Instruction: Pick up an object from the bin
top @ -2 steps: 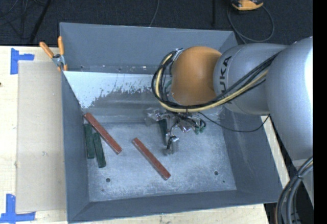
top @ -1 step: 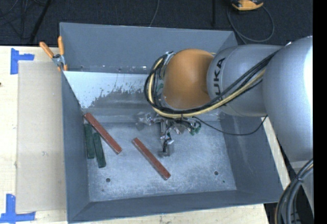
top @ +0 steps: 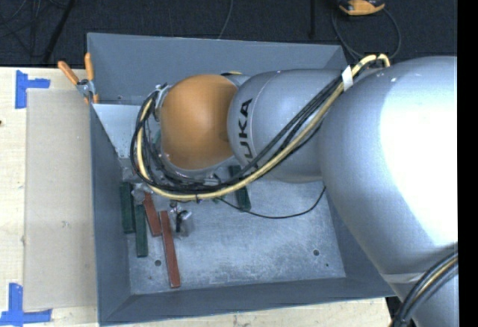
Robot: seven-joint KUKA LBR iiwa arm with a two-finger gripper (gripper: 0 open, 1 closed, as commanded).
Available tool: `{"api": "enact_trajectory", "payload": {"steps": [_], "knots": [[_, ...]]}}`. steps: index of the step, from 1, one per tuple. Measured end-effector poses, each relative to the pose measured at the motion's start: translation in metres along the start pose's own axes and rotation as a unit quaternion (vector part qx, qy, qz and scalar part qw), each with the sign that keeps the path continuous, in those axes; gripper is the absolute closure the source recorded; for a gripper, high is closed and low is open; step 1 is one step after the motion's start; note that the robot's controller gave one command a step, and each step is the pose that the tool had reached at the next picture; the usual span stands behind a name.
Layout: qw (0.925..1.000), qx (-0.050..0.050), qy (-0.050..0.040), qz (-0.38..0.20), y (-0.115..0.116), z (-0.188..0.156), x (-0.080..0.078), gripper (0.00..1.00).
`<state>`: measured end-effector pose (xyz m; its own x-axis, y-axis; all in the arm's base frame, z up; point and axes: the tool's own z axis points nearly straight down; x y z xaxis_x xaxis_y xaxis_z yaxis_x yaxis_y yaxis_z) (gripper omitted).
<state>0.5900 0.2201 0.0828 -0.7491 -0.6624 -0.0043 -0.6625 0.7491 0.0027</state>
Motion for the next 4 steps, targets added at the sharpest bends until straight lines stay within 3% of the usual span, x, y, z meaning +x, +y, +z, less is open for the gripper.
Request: {"api": "enact_trajectory", "payload": {"steps": [1,2,3,4], "knots": [[0.9871,0.001,0.0010,-0.160,0.018,-0.004,-0.013,0.00],[0.9400,0.000,0.0014,-0.341,0.018,0.013,-0.008,0.00],[0.9410,0.000,0.0005,-0.339,0.018,0.012,-0.009,1.00],[0.9379,0.003,-0.0012,-0.347,0.015,-0.150,0.015,1.00]]}}
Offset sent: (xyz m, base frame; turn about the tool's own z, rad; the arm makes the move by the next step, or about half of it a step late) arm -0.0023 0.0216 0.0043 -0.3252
